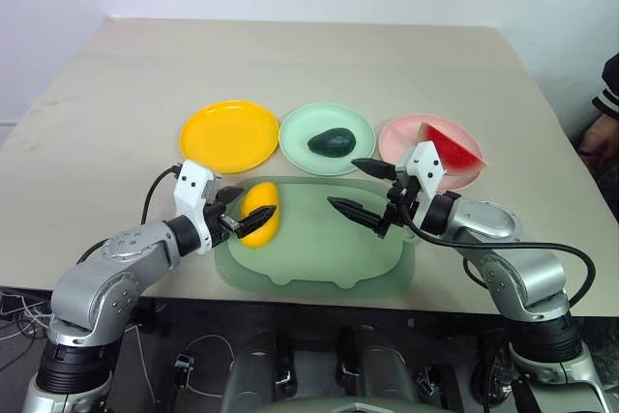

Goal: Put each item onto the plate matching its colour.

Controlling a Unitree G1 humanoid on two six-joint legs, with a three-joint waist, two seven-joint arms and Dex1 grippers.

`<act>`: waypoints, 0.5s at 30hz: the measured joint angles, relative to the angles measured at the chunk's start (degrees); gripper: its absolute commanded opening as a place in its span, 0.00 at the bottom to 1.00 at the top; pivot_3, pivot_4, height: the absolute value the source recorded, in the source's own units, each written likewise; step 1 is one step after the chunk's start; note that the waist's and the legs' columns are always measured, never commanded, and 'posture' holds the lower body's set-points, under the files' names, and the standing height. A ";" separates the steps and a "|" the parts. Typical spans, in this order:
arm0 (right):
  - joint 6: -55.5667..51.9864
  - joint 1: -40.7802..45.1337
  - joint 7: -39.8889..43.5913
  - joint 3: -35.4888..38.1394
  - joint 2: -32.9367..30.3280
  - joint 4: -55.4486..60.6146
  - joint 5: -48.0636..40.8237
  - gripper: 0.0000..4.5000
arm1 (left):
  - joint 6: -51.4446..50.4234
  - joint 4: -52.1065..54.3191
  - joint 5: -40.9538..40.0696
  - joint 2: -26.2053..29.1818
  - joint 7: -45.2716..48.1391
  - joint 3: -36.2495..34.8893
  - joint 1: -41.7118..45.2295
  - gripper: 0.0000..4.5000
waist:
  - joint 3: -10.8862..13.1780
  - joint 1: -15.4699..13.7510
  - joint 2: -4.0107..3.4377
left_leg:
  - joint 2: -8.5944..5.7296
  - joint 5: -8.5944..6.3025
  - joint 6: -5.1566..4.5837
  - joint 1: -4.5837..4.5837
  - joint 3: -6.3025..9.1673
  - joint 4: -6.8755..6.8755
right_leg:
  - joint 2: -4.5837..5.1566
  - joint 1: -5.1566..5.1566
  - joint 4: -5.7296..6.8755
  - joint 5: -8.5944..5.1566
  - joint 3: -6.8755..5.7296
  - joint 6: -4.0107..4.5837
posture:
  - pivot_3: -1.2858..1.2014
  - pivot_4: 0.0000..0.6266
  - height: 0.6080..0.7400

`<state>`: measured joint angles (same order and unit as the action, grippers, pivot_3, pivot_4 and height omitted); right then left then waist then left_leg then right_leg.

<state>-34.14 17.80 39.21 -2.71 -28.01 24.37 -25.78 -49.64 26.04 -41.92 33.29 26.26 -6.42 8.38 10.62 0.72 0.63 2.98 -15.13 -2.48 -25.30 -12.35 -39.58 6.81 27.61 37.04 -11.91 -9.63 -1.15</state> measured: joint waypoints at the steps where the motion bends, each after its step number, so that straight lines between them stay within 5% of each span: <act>1: 0.03 -0.10 -0.27 0.00 0.00 0.00 0.16 0.99 | 0.14 -0.06 -0.10 0.04 0.97 0.29 -0.68 1.00 | 0.00 0.05 0.00 | 0.00 0.00 0.00 0.01 0.00 0.00 | 0.00 0.00 0.00 0.00 0.00 0.00 | 0.52 0.24 0.67; 4: 0.05 -0.16 -0.91 -0.01 0.01 -0.07 0.61 0.99 | 1.25 -0.95 0.02 0.07 3.09 1.06 -1.52 1.00 | 0.00 0.06 -0.01 | 0.01 0.00 0.00 0.05 0.00 0.00 | 0.00 -0.03 0.01 -0.01 0.00 0.01 | 0.52 0.24 0.67; 9: 0.06 -0.13 -1.72 -0.02 0.05 -0.47 0.94 1.00 | 3.05 -3.03 0.04 0.02 5.60 1.10 -1.55 0.79 | -0.01 0.06 -0.01 | 0.01 0.00 0.00 0.07 0.02 -0.01 | 0.01 -0.06 0.00 -0.08 0.00 0.14 | 0.52 0.24 0.67; 15: 0.18 0.08 -2.16 -0.02 0.04 -1.32 1.79 1.00 | 4.30 -4.01 0.28 0.06 7.01 1.14 -1.50 0.79 | -0.01 0.06 -0.02 | 0.01 0.00 0.00 0.08 0.02 -0.01 | 0.02 -0.07 0.00 -0.08 0.00 0.14 | 0.52 0.24 0.67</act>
<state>-33.96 17.88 37.05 -2.73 -27.96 23.05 -24.00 -45.34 22.04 -41.64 33.35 33.27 -5.28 6.88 10.61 0.78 0.61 2.99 -15.13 -2.47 -25.22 -12.33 -39.59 6.83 27.54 37.04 -11.99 -9.63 -1.01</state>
